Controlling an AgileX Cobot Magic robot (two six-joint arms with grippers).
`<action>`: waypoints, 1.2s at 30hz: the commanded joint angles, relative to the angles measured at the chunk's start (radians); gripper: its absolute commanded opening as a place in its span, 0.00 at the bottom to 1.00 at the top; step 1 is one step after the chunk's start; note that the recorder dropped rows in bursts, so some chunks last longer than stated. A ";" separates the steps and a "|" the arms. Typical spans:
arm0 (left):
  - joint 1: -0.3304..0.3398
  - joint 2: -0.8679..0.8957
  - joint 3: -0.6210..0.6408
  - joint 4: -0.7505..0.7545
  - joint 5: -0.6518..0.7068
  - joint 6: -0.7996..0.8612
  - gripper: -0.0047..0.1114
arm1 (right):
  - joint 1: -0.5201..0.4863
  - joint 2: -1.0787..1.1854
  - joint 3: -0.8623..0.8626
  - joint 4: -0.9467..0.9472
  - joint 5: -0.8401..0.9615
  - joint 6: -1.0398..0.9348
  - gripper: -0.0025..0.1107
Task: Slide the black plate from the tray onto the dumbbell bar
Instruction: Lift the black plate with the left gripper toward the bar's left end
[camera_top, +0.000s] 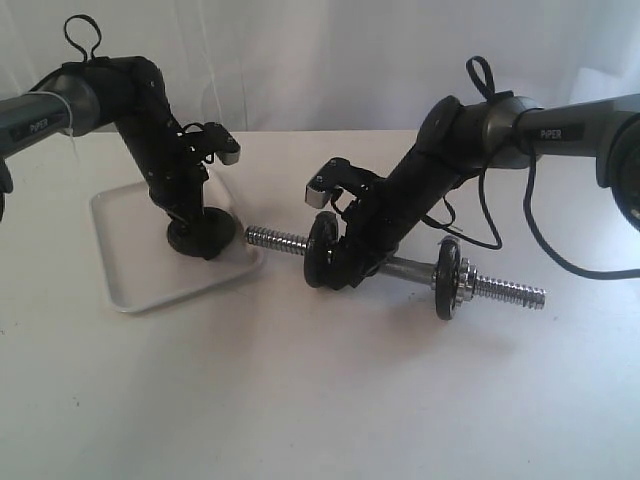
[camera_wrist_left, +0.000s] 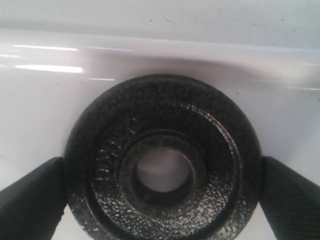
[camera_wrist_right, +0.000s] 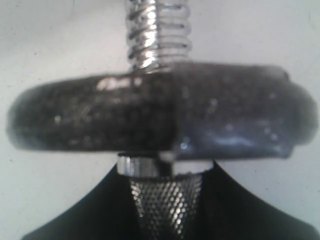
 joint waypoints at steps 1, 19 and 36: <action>0.001 -0.026 0.016 -0.070 0.078 -0.002 0.04 | 0.003 0.000 0.002 0.050 -0.011 0.006 0.02; 0.227 -0.082 0.015 -0.705 0.211 0.024 0.04 | 0.003 -0.003 0.002 0.188 -0.035 -0.073 0.02; 0.234 -0.082 0.017 -0.822 0.211 -0.216 0.04 | 0.003 -0.019 0.002 0.383 -0.097 -0.240 0.02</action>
